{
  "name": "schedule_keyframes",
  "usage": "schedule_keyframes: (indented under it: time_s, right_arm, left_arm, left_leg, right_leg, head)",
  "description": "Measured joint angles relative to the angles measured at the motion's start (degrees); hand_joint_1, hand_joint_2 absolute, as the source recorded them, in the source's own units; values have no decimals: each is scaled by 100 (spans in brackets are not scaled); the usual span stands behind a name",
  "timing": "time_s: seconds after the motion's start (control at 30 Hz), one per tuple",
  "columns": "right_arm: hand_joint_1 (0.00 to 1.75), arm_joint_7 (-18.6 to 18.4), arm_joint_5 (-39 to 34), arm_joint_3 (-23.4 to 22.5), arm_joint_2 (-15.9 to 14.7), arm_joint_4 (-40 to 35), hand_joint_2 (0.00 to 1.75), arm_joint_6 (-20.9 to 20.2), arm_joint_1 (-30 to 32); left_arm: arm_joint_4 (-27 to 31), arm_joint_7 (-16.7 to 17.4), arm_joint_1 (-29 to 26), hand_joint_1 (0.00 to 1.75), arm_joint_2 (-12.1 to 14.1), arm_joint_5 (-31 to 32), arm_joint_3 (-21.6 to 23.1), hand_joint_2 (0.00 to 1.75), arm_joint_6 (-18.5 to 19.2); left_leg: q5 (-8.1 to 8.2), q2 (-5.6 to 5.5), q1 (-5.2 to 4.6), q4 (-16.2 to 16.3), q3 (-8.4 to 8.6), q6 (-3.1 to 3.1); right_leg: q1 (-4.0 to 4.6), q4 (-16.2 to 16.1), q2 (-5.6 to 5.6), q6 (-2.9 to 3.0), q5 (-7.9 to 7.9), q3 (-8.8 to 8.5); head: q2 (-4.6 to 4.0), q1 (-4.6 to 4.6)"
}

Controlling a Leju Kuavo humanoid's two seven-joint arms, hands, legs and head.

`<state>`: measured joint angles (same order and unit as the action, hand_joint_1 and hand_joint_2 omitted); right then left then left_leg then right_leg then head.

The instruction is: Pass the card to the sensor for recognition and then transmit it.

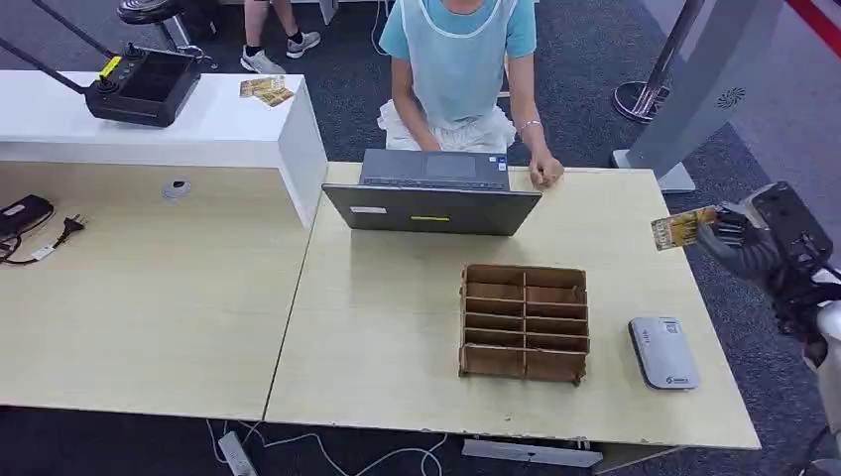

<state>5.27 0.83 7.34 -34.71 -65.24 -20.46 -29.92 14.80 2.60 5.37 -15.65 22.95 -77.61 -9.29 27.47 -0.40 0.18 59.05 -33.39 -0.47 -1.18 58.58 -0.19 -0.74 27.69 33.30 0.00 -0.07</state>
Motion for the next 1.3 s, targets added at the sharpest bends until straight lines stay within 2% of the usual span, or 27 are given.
schedule_keyframes:
  time_s: [0.3,0.57,0.73,0.87,1.1,1.2,1.3]
  right_arm:
    - [175,-140,653,358,474,-201,175,566,-684]
    - [175,-251,1123,577,804,-352,175,922,-1014]
    - [175,-608,2314,850,999,-365,175,1661,-1302]
    - [175,-739,2696,1004,1113,-367,175,1832,-1463]
    - [175,-1248,4497,1399,1373,-345,175,2313,-1888]
    - [175,-1301,5164,1522,1482,-328,175,2479,-1986]
    - [175,-1301,5336,1548,1565,-302,175,2488,-1990]
  left_arm:
    - [2,55,-24,0,0,190,258,0,83]
    - [7,68,-28,0,0,271,380,0,92]
    - [7,155,-26,0,0,398,494,0,94]
    - [7,173,-26,0,0,457,553,0,96]
    - [11,179,-20,0,0,678,703,0,103]
    - [11,188,-16,0,0,796,820,0,103]
    - [11,188,-18,0,0,820,881,0,101]
  left_leg:
    - [-4,-2,1,0,-1,-2]
    - [-4,-7,1,0,-3,-2]
    - [-5,-7,1,0,-2,-2]
    - [-5,-12,1,0,-3,-2]
    - [-6,-11,3,0,-3,-3]
    - [-6,-11,6,0,-2,-3]
    - [-6,-11,5,0,-3,-3]
  right_leg:
    - [1,3,0,0,0,1]
    - [1,3,-4,0,0,0]
    - [0,3,-3,0,-1,0]
    - [1,4,-8,0,0,0]
    - [2,5,-7,1,0,2]
    - [5,5,-7,0,0,1]
    - [5,4,-7,0,-1,1]
  head:
    - [0,2]
    - [0,0]
    - [0,0]
    - [0,0]
    - [0,2]
    - [0,0]
    - [0,0]
